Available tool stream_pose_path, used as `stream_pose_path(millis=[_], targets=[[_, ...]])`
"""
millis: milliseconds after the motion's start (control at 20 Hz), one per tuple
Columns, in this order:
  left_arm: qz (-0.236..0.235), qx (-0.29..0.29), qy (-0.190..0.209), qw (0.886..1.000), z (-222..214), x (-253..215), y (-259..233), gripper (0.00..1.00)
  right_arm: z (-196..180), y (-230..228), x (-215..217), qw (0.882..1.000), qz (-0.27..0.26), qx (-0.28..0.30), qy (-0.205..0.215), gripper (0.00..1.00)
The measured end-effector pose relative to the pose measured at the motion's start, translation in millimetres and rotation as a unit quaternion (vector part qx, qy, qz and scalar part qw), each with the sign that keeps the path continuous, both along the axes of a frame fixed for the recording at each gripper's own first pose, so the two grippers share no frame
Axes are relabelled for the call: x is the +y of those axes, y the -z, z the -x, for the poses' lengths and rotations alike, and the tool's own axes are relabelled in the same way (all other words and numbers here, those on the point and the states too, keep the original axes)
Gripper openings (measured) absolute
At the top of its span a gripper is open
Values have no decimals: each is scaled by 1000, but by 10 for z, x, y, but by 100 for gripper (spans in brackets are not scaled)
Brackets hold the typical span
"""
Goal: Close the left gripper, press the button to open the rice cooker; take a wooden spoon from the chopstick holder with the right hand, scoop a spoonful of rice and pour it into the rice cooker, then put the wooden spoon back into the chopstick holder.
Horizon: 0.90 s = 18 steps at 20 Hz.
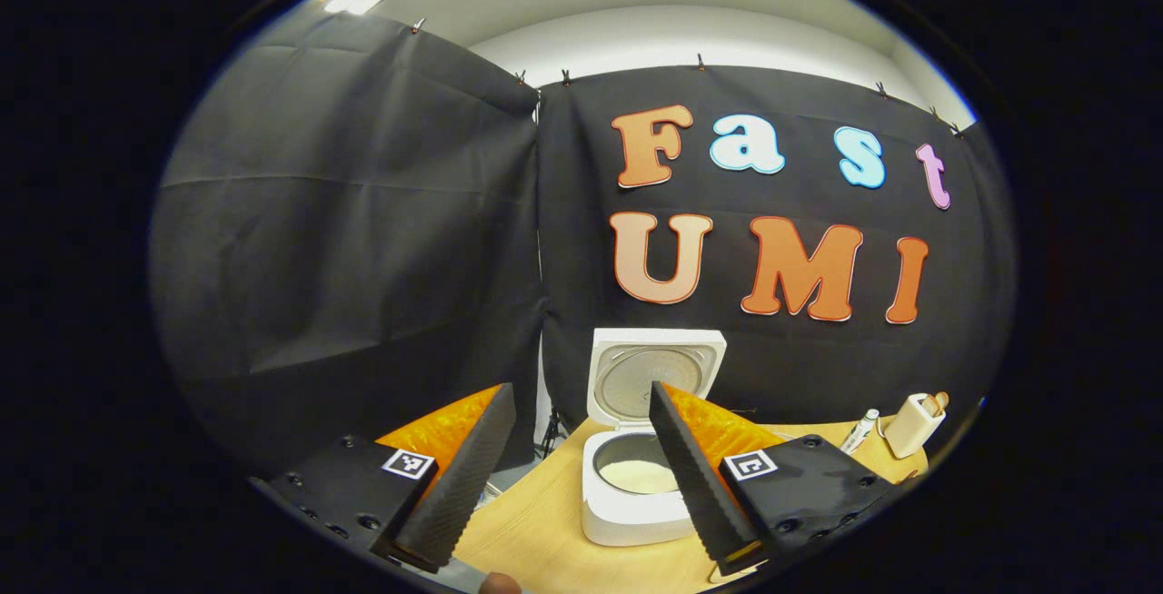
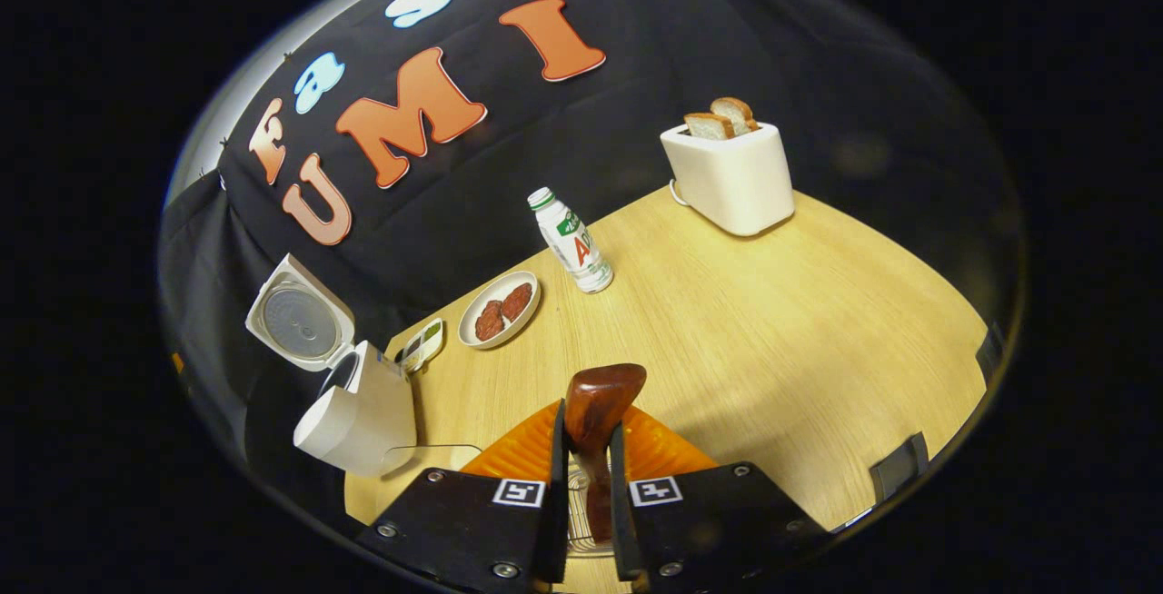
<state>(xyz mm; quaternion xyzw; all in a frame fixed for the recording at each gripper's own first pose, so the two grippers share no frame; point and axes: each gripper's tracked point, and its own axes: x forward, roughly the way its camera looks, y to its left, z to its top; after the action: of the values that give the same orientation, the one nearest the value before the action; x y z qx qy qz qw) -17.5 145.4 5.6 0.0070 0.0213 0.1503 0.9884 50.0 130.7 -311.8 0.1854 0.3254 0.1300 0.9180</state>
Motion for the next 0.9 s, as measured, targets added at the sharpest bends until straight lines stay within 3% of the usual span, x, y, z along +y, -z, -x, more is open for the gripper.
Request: stream_pose_path(millis=[250,400,650,900], targets=[[0,0,21,1000,-80,-19,10,100,-11,-102,-21,999,23,-29,24,3],[-8,-5,35,999,-125,-42,-34,100,52,-251,11,998,45,-40,28,3],[-9,-2,53,999,-213,-15,-26,100,159,-815,104,991,79,-107,23,2],[-5,6,75,997,-288,27,49,100,312,-1297,498,980,98,-172,-10,2]])
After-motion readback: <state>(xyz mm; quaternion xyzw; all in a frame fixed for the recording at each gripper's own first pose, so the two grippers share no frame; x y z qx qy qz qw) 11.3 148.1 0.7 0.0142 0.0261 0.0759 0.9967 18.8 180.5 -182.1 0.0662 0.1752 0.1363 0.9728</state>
